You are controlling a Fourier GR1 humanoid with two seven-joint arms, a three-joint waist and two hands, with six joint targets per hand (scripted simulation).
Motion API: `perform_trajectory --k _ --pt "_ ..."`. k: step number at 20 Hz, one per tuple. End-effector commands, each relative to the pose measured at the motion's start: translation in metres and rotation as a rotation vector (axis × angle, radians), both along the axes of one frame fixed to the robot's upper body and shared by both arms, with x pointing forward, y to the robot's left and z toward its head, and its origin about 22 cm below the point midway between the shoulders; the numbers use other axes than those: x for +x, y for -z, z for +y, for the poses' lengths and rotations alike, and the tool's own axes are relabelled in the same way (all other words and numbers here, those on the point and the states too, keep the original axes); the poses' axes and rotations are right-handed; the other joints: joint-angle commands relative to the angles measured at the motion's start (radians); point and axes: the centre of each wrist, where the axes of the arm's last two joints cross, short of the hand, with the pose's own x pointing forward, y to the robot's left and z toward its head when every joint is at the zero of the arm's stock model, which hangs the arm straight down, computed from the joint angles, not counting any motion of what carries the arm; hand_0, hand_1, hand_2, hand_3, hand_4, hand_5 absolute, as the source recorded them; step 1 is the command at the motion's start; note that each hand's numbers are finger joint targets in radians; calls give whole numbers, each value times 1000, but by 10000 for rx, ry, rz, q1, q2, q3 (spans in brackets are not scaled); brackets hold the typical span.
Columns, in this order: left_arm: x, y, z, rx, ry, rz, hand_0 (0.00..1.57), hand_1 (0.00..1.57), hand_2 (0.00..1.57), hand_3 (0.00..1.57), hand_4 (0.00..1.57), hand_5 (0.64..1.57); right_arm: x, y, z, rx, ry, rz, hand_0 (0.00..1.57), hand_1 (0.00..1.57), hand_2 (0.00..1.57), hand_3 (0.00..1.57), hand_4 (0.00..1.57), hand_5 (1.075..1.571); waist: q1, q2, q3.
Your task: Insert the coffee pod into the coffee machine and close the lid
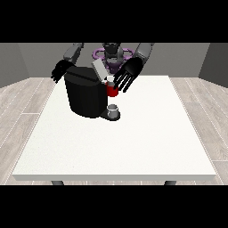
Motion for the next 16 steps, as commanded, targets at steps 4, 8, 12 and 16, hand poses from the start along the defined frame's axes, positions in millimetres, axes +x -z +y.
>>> perform_trajectory --k 4,8,12,16 --pt "0 11 -2 251 160 458 0 0 0 0 0 1571 5 -4 0 47 385 356 0 0 0 0 378 1571 346 -363 -21" --pt "-1 19 -7 196 167 816 0 0 0 0 0 1571 -9 22 -9 256 237 527 0 0 0 0 363 1571 406 -697 -18" --pt "-2 28 -14 417 106 655 0 0 0 0 0 1571 -13 25 -3 361 320 411 0 0 0 0 383 1571 481 -928 -19" --pt "-8 47 11 -593 261 896 0 0 0 0 0 1571 -23 27 -24 221 440 734 0 0 0 0 434 1571 677 -1390 -23"
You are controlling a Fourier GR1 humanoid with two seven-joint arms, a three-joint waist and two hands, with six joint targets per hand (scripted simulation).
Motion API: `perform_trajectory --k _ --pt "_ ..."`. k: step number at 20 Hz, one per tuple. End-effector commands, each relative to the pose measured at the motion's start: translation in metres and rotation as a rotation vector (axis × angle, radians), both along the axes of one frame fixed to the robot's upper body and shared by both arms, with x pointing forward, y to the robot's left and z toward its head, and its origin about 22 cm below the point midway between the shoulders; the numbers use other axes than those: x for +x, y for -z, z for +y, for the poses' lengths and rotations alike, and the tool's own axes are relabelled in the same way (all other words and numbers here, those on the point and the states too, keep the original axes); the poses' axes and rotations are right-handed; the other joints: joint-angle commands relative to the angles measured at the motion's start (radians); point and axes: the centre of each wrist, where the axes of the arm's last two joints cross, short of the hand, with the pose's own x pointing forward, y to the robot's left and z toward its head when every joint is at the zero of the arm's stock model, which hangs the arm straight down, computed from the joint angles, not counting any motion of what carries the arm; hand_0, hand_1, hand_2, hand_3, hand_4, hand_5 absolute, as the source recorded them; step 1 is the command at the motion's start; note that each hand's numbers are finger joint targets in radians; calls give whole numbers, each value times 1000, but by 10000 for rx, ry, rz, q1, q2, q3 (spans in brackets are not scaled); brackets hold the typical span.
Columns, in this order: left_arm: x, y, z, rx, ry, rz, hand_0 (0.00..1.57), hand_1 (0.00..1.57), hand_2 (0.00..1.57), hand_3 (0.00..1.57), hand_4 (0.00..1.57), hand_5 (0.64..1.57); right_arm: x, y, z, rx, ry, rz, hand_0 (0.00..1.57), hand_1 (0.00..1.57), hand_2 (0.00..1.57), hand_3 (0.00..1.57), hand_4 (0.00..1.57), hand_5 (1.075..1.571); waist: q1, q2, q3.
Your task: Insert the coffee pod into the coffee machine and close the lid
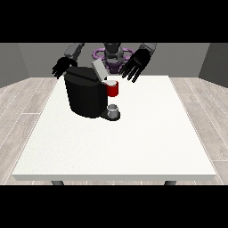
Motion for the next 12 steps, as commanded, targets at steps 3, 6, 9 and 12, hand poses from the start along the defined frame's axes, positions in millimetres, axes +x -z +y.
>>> perform_trajectory --k 3,6,9,12 --pt "-6 44 -1 -2537 -85 1071 0 0 0 0 0 1571 -19 20 -22 258 521 812 0 0 0 0 398 1571 615 -1232 -5" --pt "-14 75 1 -4863 -16 889 0 0 0 0 79 1571 -19 14 -10 335 585 405 0 0 0 0 445 1571 1010 -1550 -18" --pt "-26 112 4 -6609 -209 1790 0 0 0 0 237 1571 -34 24 -26 -391 402 859 0 0 0 0 433 1571 1328 -2435 -18" --pt "-42 154 -10 -7476 -491 2465 0 0 0 0 0 1571 -30 10 -28 -672 -218 952 0 0 0 0 390 1571 1570 -3005 -17"
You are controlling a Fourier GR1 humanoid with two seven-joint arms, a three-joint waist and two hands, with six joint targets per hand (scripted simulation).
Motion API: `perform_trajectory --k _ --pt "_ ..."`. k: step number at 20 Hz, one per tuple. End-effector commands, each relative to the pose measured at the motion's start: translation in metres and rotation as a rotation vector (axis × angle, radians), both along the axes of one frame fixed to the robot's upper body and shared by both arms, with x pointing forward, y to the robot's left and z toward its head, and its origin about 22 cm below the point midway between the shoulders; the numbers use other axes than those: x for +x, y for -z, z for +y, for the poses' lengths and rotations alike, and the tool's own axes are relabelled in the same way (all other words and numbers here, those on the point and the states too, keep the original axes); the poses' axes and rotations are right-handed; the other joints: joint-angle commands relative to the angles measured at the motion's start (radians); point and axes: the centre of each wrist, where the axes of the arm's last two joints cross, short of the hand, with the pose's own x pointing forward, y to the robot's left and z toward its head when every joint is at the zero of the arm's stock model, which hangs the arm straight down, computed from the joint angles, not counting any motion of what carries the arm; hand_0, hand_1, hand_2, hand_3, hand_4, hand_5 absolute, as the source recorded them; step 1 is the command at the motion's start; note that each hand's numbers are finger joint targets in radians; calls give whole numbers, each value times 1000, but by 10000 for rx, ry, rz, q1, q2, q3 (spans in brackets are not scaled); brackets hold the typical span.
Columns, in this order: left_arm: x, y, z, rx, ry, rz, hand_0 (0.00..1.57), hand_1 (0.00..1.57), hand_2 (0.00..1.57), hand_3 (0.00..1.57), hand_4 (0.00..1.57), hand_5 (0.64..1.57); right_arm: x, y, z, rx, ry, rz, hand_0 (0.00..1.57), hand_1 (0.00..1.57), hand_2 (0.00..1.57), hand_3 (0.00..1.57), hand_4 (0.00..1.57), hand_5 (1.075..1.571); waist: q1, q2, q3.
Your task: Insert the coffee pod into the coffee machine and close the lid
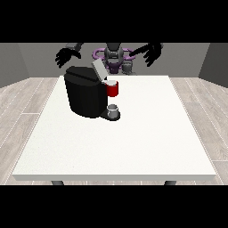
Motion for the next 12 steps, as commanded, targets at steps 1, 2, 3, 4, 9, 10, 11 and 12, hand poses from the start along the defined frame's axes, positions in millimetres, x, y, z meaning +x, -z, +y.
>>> perform_trajectory --k 1,2,3,4,9,10,11,12 --pt "-16 41 -17 -1478 -101 835 0 0 0 0 0 1571 7 -15 -9 -249 -308 143 0 0 0 0 349 1571 715 -879 2" --pt "-26 57 -8 -1875 -70 884 0 0 0 0 0 1571 4 -19 -11 -11 -798 212 0 0 0 0 370 1571 730 -1269 -2" --pt "-29 58 -1 -1997 -128 687 0 0 0 0 0 1571 10 -28 -9 -329 -749 -28 0 0 0 0 289 1571 877 -1125 -1" --pt "-40 79 3 -2241 -635 1615 0 0 0 0 191 1571 -1 -23 -18 -278 -1087 471 0 0 0 0 257 1571 822 -1736 0" --pt "-56 103 -26 -3367 -328 1681 0 0 0 0 0 1571 21 -51 1 -485 -1418 -523 0 0 0 0 0 1571 1625 -1517 7" --pt "-63 110 -24 -3358 -405 1988 0 0 0 0 0 1571 18 -53 -21 -444 -1377 -403 0 0 0 0 0 1571 1655 -1602 9" --pt "-55 99 -23 -3650 -212 1766 0 0 0 0 0 1571 30 -62 16 -376 -1648 -499 0 0 0 0 0 1571 1767 -1373 5" --pt "-60 95 4 -3421 -463 1636 0 0 0 0 0 1571 13 -48 5 -421 -2063 -519 0 0 0 0 0 1571 1512 -1362 8"
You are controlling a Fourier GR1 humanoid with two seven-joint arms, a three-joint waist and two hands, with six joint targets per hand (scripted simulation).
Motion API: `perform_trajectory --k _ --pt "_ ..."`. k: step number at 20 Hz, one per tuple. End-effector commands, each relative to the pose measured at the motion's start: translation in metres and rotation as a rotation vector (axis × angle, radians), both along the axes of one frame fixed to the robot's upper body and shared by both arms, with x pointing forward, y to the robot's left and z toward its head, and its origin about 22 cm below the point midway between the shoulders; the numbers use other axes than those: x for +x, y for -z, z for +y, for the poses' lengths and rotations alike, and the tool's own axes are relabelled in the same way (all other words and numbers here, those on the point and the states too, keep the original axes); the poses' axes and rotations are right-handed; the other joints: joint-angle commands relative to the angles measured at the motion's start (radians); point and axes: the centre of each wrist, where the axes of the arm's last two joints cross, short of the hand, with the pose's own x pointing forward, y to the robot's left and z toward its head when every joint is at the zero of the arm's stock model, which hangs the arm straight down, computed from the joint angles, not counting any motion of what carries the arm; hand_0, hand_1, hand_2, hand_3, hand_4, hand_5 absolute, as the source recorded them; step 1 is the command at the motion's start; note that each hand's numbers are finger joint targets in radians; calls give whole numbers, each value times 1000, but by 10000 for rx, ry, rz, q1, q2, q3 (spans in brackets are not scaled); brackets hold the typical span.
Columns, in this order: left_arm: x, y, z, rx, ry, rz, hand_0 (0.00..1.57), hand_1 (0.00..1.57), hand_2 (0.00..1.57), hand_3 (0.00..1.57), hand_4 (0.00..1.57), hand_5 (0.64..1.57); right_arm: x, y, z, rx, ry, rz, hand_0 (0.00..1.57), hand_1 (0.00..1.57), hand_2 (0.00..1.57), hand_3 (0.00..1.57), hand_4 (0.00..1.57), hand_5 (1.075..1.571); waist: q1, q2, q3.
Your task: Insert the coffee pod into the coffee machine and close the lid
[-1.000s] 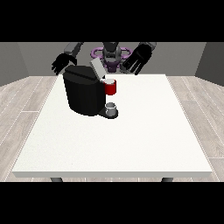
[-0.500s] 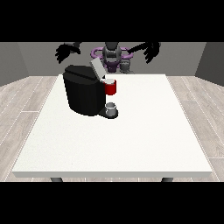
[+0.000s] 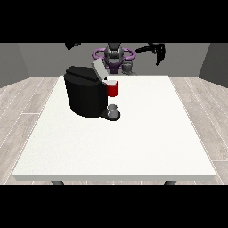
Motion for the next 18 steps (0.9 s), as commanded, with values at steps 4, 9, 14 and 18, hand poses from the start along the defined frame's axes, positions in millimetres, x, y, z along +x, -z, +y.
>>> perform_trajectory --k 4,9,14,18 --pt "-22 19 1 -1332 -139 91 0 0 0 0 57 1571 17 -27 0 -468 -849 -270 0 0 0 0 0 1571 656 356 4" --pt "-48 32 8 -1382 -10 177 0 0 0 0 0 1571 24 -28 18 -757 -806 -252 0 0 0 0 161 1571 1101 245 5" --pt "-38 -3 -8 -1720 466 -644 0 0 0 0 112 1571 43 -28 5 -472 -913 -490 0 0 0 0 0 1571 1316 1104 8" --pt "-62 4 3 -1753 101 -259 0 0 0 0 0 1571 38 -8 13 -336 -866 104 0 0 0 0 0 1571 1389 967 8"
